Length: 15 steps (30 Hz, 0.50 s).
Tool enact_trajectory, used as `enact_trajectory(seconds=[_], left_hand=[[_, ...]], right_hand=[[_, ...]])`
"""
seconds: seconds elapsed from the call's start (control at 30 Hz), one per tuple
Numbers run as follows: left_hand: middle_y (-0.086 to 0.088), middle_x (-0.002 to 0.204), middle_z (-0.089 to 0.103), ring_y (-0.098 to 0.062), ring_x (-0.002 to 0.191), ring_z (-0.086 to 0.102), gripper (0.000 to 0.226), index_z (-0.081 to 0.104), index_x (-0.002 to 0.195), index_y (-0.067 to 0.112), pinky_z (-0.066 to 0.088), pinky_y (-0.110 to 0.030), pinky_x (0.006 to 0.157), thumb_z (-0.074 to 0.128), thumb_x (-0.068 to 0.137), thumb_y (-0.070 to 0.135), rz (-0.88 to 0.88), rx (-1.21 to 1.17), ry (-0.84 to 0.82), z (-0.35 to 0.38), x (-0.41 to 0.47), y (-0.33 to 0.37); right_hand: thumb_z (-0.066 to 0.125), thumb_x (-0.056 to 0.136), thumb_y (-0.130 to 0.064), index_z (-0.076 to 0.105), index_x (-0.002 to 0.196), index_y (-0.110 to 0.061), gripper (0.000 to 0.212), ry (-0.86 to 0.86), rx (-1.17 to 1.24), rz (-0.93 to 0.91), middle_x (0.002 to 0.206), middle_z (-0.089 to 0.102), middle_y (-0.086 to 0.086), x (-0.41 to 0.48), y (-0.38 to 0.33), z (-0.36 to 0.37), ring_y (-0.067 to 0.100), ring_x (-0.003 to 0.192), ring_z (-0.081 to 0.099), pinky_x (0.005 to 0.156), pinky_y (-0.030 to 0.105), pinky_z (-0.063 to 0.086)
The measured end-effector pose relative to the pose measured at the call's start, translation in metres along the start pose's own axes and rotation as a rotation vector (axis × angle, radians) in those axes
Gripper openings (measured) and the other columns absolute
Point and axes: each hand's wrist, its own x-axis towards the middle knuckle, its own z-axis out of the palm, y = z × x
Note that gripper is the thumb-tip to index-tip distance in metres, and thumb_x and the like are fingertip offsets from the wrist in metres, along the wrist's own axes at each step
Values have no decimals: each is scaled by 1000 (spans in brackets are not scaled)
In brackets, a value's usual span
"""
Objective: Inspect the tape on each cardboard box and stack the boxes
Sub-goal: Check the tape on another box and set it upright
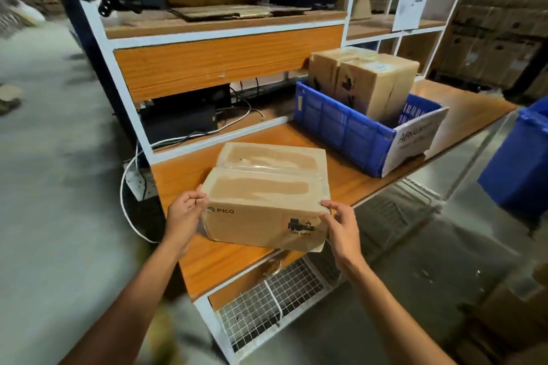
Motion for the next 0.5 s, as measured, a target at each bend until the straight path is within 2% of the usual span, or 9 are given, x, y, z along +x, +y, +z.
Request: enact_trajectory(seconds=[0.1,0.13,0.23,0.3,0.4,0.5], left_hand=[[-4,143,56,-21,122,59,5,63,100,19,55,-42,93,62,97,15,15,35,15,4,20,-3],[-3,138,60,-21,119,60,6,64,103,19,56,-42,91,62,97,19,17,66,23,5,29,-2],[9,118,63,-18,111,61,14,64,110,15,53,-32,84,60,98,22,56,119,16,8,59,2],[13,118,58,-12,107,57,14,64,111,16,48,-22,78,59,99,23,82,180,-7,9,82,4],[16,113,57,-9,104,55,15,65,111,23,43,-17,71,59,99,27,124,268,-86,7,117,0],[9,103,62,-11,97,59,11,65,106,20,45,-21,65,58,99,25,153,272,-125,6,149,-1]], right_hand=[[59,67,-65,56,134,-31,75,26,-87,-27,121,48,-18,14,1,11,16,117,51,101,44,49],[59,70,-64,51,142,-27,82,30,-113,-34,121,47,-19,19,2,17,15,118,49,99,38,47],[67,89,-43,46,148,-24,65,53,-173,-47,123,45,-13,36,7,33,12,117,47,87,24,44],[66,94,-32,46,148,-23,58,115,-234,-48,125,45,-9,48,7,45,8,112,47,82,19,42],[64,96,-31,49,145,-22,53,242,-299,-29,128,47,-4,63,5,67,6,105,49,73,12,38],[62,96,-34,56,135,-23,41,431,-265,3,128,51,-4,71,3,95,3,99,53,72,14,39]])
